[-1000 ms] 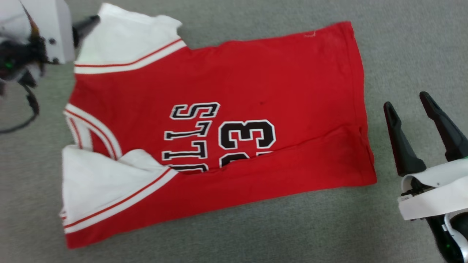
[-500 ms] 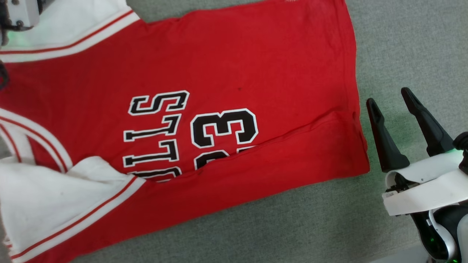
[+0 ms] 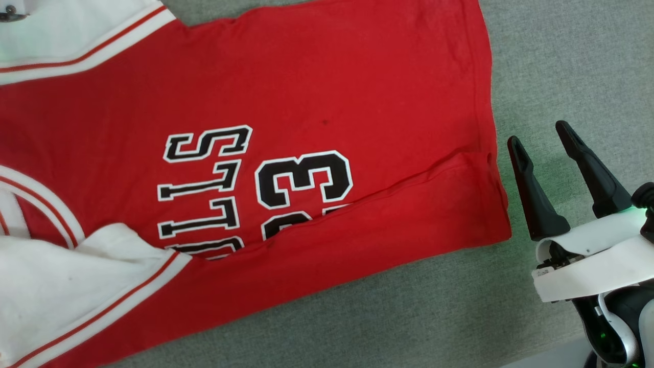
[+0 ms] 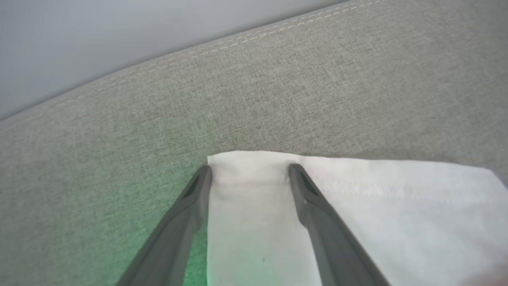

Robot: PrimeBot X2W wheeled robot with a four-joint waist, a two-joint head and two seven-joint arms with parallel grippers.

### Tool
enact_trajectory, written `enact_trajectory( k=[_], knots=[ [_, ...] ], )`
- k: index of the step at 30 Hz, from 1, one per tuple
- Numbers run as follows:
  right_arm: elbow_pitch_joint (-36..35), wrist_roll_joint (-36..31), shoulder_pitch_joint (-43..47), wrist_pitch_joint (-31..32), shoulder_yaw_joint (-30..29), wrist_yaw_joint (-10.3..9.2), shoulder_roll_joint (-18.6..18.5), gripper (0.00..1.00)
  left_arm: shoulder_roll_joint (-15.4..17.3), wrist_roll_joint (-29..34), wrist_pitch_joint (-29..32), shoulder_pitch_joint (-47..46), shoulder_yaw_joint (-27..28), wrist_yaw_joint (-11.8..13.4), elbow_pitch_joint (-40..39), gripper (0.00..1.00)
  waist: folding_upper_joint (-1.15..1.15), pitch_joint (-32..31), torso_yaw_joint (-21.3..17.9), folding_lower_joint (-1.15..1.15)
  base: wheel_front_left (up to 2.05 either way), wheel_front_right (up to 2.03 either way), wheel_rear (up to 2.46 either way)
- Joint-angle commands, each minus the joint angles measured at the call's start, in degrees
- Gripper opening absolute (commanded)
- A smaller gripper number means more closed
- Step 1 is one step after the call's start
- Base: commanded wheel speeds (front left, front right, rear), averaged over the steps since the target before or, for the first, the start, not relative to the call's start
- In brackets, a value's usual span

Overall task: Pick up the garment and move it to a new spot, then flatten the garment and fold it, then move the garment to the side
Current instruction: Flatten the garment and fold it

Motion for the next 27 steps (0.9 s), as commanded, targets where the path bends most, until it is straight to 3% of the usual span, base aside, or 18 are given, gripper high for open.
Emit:
enact_trajectory(
  k=[1, 12, 13, 14, 21, 27],
  knots=[
    [-0.21, 0.46, -0.82, 0.04, -0.12, -0.06, 0.06, 1.0, 0.85, 0.84, 2.45, 4.29, -2.17, 1.1, 2.73, 1.0, 0.0, -0.05, 0.07, 0.0, 0.0, 0.0, 0.0],
    [-1.08, 0.1, -0.78, 1.48, -0.41, -0.06, 0.31, 1.0, -0.67, -0.71, 7.06, 6.16, -2.65, 2.47, 7.23, 1.0, 0.0, -0.32, 0.33, 0.0, 0.0, 0.0, 0.0],
    [-1.14, 0.04, -0.79, 1.52, -0.46, -0.06, 0.32, 1.0, -0.85, -0.66, 7.52, 6.44, -2.95, 2.36, 7.38, 0.6, 0.0, -0.35, 0.36, 0.0, 0.0, 0.0, 0.0],
    [-1.21, -0.01, -0.78, 1.61, -0.5, -0.06, 0.33, 1.0, -1.03, -0.97, 7.32, 6.6, -2.9, 1.69, 7.19, 0.0, 0.0, -0.37, 0.4, 0.0, 0.0, 0.0, 0.0],
    [-2.83, 0.87, -2.82, 3.62, -1.01, -0.06, -0.17, 1.0, -2.38, -2.53, 4.32, 6.28, -1.25, 0.9, 6.86, 0.0, 0.0, -0.43, 0.9, 0.0, 0.0, 0.0, 0.0],
    [-1.06, 1.82, -10.89, 12.0, -0.81, -0.06, -3.46, 1.0, -3.47, -3.2, 2.99, 5.9, -0.55, 0.66, 7.61, 0.0, 0.0, -0.9, 1.51, 0.0, 0.0, 0.0, 0.0]
  ],
)
